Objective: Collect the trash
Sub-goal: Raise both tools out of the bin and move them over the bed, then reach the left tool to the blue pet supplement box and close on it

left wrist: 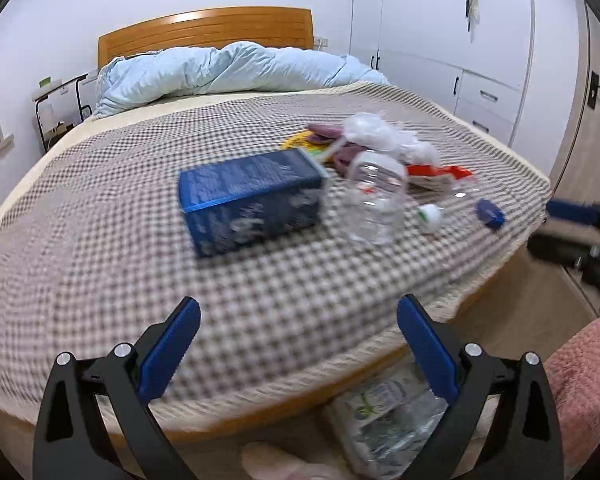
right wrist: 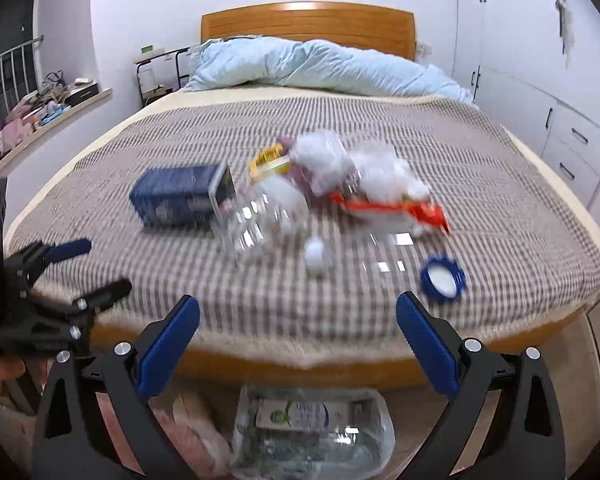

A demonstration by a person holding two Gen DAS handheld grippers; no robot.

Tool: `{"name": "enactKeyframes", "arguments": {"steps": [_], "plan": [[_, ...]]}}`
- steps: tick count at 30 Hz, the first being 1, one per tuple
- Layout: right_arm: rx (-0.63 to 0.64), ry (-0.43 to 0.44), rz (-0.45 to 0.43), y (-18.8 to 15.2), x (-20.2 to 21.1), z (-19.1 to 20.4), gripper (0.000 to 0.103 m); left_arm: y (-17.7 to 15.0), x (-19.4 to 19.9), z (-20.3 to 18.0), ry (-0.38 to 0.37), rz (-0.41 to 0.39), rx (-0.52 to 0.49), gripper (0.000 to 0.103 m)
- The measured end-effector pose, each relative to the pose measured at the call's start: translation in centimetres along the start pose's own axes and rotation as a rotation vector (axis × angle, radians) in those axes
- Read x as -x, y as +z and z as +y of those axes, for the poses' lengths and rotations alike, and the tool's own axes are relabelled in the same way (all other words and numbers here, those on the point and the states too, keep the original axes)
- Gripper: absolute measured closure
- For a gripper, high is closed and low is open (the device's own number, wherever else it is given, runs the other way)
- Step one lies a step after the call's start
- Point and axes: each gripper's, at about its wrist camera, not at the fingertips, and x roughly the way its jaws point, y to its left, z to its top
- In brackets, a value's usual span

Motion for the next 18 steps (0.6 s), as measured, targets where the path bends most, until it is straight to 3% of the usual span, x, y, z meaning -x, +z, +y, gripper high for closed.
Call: {"name": "enactKeyframes", "arguments": {"steps": [9,18], "plan": [[-0.160,-0.082,0.057,5.1,-4.3,2.8,0.008,2.8,-2.9,4.8,0.027,0.076,-0.097,0.007],[-0.170,-0.069,0.062,3.3,-5.2,4.0,0.008,5.0,-7.5,8.4,-0.034,0.119,-0.185,0.007]]}}
